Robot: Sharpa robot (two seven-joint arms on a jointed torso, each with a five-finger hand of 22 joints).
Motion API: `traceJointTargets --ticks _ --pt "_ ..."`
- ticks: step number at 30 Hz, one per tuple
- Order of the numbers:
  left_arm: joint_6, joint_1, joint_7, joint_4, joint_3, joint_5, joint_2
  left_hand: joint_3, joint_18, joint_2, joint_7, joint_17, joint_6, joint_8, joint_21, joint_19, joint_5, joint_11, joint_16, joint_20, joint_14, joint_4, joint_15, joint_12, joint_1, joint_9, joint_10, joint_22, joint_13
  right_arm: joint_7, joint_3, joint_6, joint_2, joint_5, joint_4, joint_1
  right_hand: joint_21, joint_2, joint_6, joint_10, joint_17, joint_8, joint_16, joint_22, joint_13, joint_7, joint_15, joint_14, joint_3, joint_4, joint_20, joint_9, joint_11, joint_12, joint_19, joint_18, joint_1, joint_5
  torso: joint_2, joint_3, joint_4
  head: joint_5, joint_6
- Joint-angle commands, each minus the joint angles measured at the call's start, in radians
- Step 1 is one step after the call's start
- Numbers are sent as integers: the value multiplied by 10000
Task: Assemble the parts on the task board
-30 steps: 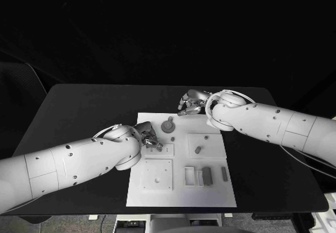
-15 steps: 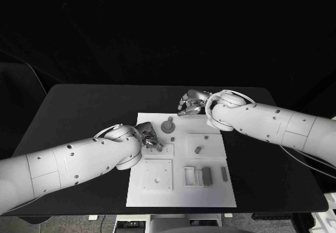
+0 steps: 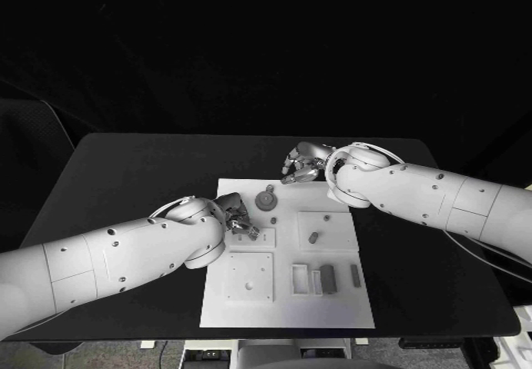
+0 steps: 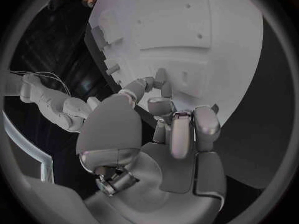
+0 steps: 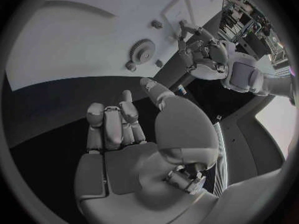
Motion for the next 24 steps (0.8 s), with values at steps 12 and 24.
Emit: traceJointTargets --ticks 12,24 --pt "-436 -44 -5 -16 -12 -243 79 540 846 231 -289 42 2680 663 1411 160 15 -142 139 -26 1015 -584 -57 129 179 760 903 41 49 26 3 109 25 -54 -5 -4 45 9 82 55 -4 13 22 -14 -18 135 -48 -23 35 38 2 -10 -32 30 -36 104 -92 38 -3 0 2 22 -6" --pt "-776 -52 25 110 -11 320 55 597 846 134 -421 129 3029 815 1461 346 794 -215 370 -9 1221 -603 -44 329 164 872 1172 137 117 26 3 120 18 -54 -12 -5 46 8 82 56 7 13 28 -15 -19 135 -48 -11 38 38 2 -11 -32 30 -36 105 -96 39 -2 5 -3 66 -16"
